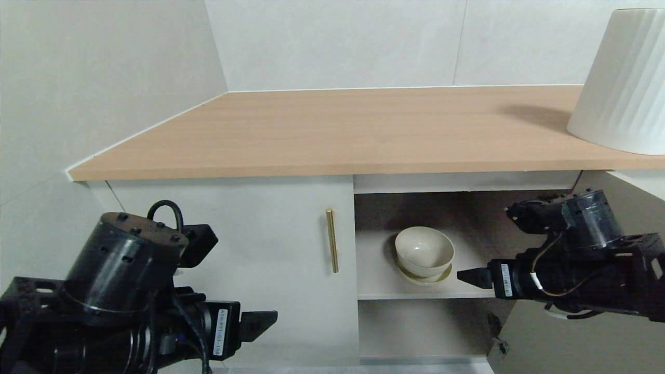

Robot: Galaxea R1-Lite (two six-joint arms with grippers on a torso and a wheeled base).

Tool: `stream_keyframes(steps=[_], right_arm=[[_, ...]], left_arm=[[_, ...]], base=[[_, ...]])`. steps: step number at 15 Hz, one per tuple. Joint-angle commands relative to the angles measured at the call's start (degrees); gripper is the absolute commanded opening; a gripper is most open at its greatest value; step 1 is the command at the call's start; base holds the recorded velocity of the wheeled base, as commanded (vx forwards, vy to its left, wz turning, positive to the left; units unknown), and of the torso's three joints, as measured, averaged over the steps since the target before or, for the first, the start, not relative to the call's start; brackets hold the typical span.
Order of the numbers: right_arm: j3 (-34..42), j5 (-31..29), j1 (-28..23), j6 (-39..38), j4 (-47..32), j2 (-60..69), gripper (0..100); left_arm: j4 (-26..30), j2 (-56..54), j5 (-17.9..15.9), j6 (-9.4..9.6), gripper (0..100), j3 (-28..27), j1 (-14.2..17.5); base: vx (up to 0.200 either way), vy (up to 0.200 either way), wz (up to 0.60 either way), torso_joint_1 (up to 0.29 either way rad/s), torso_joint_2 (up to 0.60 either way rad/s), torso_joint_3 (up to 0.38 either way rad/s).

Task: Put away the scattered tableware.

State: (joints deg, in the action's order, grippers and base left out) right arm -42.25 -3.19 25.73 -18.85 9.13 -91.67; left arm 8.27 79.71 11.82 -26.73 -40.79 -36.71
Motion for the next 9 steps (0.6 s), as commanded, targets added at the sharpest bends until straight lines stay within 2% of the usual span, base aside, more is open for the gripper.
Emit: stream_keyframes(steps=[1, 2, 4, 8, 9], right_arm=[[-4.8, -0.1, 1.1, -2.4, -10.9, 9.9, 100], [-6.3, 0.4, 1.5, -3.6, -15.5, 11.4, 100], [-7.4, -0.3, 2.5, -3.7, -19.4, 12.1, 100], [-7.1, -3.9, 2.9, -3.7, -22.1, 13.9, 100], [-7.0, -4.0, 2.9, -3.7, -22.1, 13.8, 100]], left_arm=[[0.0, -3.7, 0.0, 0.54, 100, 1.2, 0.2], [-0.1, -3.9, 0.0, 0.63, 100, 1.4, 0.1], [-0.1, -3.7, 0.0, 0.63, 100, 1.6, -0.2], [-0.1, -3.7, 0.0, 0.63, 100, 2.0, -0.6], [-0.1, -3.7, 0.0, 0.63, 100, 2.0, -0.6]], base=[[0.000, 0.000, 0.00, 0.000, 0.00, 0.000], [0.000, 0.000, 0.00, 0.000, 0.00, 0.000], [0.000, 0.000, 0.00, 0.000, 0.00, 0.000], [0.000, 0.000, 0.00, 0.000, 0.00, 0.000], [-0.200, 0.000, 0.00, 0.007, 0.00, 0.002]])
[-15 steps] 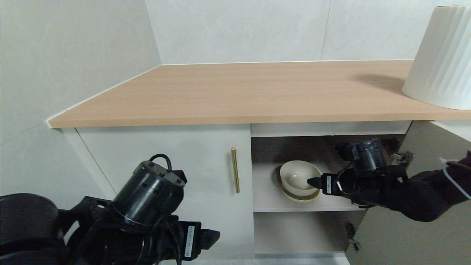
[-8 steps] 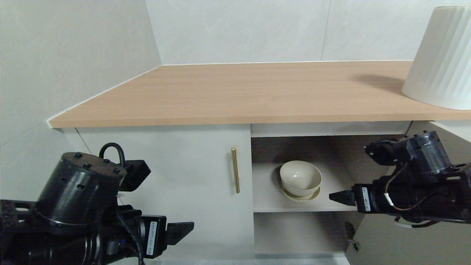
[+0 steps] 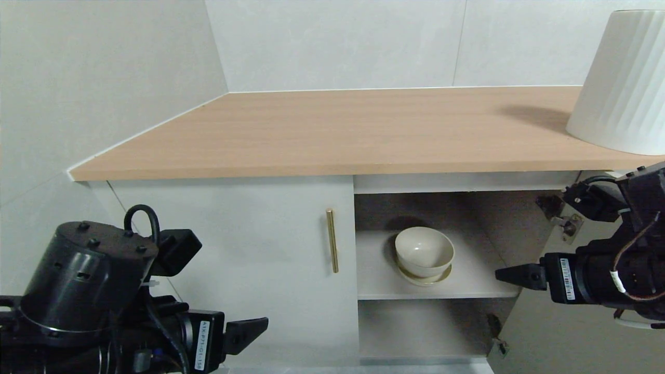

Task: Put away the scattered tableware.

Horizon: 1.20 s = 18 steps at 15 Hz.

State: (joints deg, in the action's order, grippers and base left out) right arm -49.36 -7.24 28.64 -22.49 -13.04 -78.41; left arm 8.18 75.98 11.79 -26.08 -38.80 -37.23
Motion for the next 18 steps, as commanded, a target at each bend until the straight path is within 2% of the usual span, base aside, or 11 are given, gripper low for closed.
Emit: stream_keyframes(steps=[1, 14, 18], right_arm=[[0.2, -0.1, 0.0, 0.1, 0.0, 0.6, 100], [0.9, -0.1, 0.1, 0.4, 0.0, -0.6, 100], [1.0, -0.1, 0.1, 0.4, 0.0, -0.7, 100]], left_arm=[[0.0, 0.1, 0.1, -0.03, 100, 0.0, 0.0], [0.0, 0.5, 0.1, -0.03, 100, 0.5, -0.7], [0.0, 0.5, 0.0, -0.03, 100, 0.5, -0.9]], base=[[-0.200, 0.000, 0.00, 0.007, 0.00, 0.002], [-0.200, 0.000, 0.00, 0.002, 0.00, 0.002], [0.000, 0.000, 0.00, 0.000, 0.00, 0.000]])
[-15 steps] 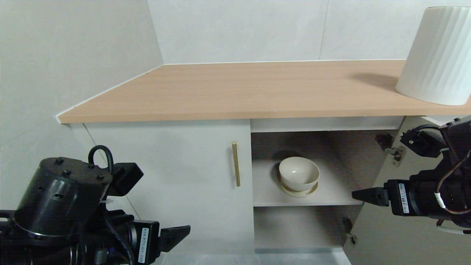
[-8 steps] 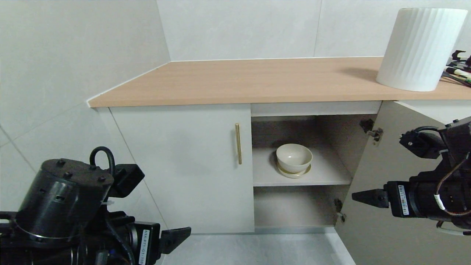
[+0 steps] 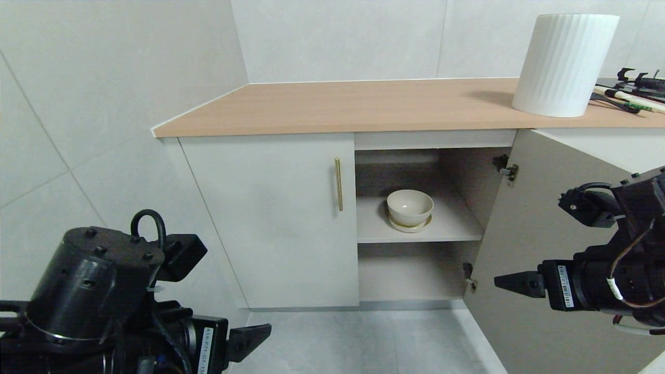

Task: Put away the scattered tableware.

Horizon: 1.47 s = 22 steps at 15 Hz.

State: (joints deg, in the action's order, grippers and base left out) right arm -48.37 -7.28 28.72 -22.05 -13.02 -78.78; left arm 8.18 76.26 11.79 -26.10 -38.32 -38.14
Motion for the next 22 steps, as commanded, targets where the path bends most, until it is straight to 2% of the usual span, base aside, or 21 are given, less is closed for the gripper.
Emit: stream_keyframes(steps=[1, 6, 10, 12, 15, 19, 22], right_arm=[[0.1, 0.0, 0.0, 0.0, 0.0, -0.3, 100], [0.5, 0.0, 0.1, 0.2, -0.1, -0.2, 100], [0.6, 0.2, 1.4, 2.1, -3.3, 2.0, 100], [-0.3, 0.7, 5.4, 8.3, -16.9, 7.1, 100], [-2.5, 1.8, 9.4, 12.4, -30.0, 11.6, 100], [-2.5, 1.5, 9.4, 19.6, -38.8, 16.7, 100], [-2.5, -0.3, 8.6, 20.6, -40.0, 18.7, 100]], left_arm=[[-0.1, 0.2, 0.0, 0.00, 100, 0.0, 0.0], [-0.1, 0.6, 0.0, -0.09, 100, 0.0, 0.0], [-0.1, 0.6, 0.0, 0.08, 100, 0.3, 0.0], [-0.1, 0.5, 0.0, 0.44, 100, 0.3, -0.3], [-0.1, 0.6, 0.0, 0.44, 100, 0.3, -0.3], [-0.1, 0.5, 0.0, 0.44, 100, 0.3, -0.4], [-0.1, 0.5, 0.0, 0.44, 100, 0.3, -0.4]], base=[[0.000, 0.000, 0.00, 0.000, 0.00, 0.000], [0.000, 0.000, 0.00, 0.000, 0.00, 0.000], [0.000, -0.200, 0.00, 0.001, 0.00, 0.002], [0.000, -0.200, 0.00, 0.007, 0.00, 0.000], [0.000, -0.200, 0.00, 0.004, 0.01, 0.001], [0.000, -0.150, 0.00, -0.001, 0.00, 0.003], [0.000, 0.000, 0.00, 0.000, 0.00, 0.000]])
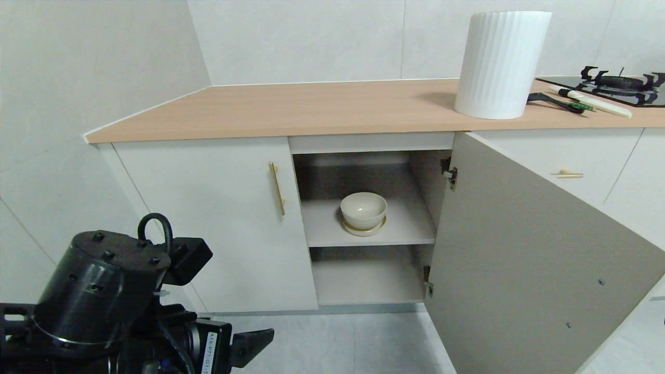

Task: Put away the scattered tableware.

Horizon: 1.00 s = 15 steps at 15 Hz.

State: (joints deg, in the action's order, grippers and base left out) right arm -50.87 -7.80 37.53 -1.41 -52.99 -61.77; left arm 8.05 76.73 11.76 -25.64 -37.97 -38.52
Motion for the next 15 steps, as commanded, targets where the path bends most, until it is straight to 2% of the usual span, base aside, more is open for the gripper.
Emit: stream_keyframes(steps=[1, 3, 7, 8, 9, 12, 15], right_arm=[[0.0, -4.1, -3.0, 0.0, 0.3, 1.7, 100], [-1.2, -7.3, -8.3, 0.0, 0.5, 1.1, 100], [-3.8, -9.1, -19.5, 0.8, 2.6, -0.2, 100], [-4.0, -9.3, -20.9, 1.6, 2.9, -0.3, 100], [-4.0, -9.4, -24.8, 3.3, 3.5, -0.5, 100], [-3.4, -9.2, -31.9, 7.5, 6.8, -1.9, 100], [-3.3, -8.6, -38.5, 7.6, 12.0, -5.1, 100]], left_arm=[[0.0, 0.0, 0.0, -0.03, 100, 0.0, 0.0], [0.0, 0.0, 0.0, -0.03, 100, 0.0, 0.0], [0.0, 0.1, -0.1, -0.03, 100, 0.1, 0.0], [0.0, 0.2, -0.1, -0.03, 100, 0.1, 0.0], [0.0, 0.2, -0.1, -0.03, 100, 0.1, 0.0], [0.0, 0.1, -0.1, -0.03, 100, 0.1, 0.0], [0.0, 0.2, -0.1, -0.03, 100, 0.1, 0.0]], base=[[0.000, 0.000, 0.00, 0.000, 0.00, 0.000], [0.000, 0.000, 0.00, 0.000, 0.00, 0.000], [0.000, 0.000, 0.00, 0.000, 0.00, 0.000], [0.000, 0.000, 0.00, 0.000, 0.00, 0.000], [0.000, 0.000, 0.00, 0.000, 0.00, 0.000], [0.000, 0.000, 0.00, 0.000, 0.00, 0.000], [0.000, 0.000, 0.00, 0.000, 0.00, 0.000]])
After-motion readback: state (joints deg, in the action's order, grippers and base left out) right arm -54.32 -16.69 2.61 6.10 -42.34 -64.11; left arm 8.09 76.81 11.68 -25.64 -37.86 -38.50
